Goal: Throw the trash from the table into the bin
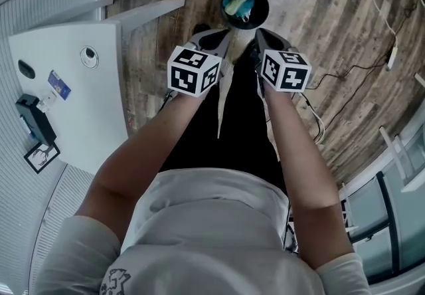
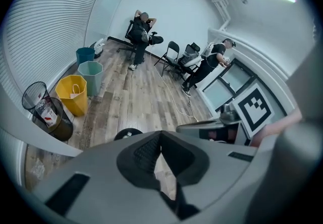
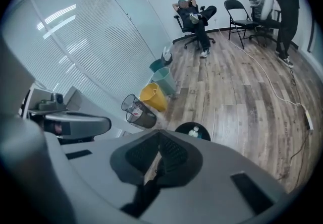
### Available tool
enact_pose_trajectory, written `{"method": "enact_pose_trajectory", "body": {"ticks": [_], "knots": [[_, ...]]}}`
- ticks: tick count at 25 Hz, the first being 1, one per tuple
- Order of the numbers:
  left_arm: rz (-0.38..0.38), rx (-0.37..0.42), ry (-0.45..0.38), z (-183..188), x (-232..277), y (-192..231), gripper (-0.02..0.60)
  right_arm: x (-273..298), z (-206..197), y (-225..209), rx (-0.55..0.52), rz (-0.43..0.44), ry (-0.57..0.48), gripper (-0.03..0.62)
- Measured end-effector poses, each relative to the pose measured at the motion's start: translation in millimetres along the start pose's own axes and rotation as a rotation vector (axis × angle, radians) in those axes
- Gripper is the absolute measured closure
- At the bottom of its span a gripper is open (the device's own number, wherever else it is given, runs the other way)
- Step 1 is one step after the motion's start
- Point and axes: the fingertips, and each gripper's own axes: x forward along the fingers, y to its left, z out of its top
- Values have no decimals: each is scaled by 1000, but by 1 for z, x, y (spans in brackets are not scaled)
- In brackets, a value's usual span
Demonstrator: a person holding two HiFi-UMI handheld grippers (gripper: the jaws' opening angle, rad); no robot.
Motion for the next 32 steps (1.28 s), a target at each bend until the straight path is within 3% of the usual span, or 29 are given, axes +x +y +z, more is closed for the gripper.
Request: {"method": "enact_pose_trajectory", "body": {"ticks": [12, 20, 25, 32], "knots": [[-15, 89, -92, 51, -45, -60, 575, -83, 33, 25, -24, 17, -126, 588], [-49, 136, -192, 116, -98, -104, 575, -149, 82, 63, -82, 41, -228, 588], [-68, 119, -259, 147, -138, -135, 575, -193, 114, 94, -106, 49, -323, 588], [-76, 203, -346, 197, -177, -166, 575, -251, 177, 130, -167, 80, -477, 588]]}}
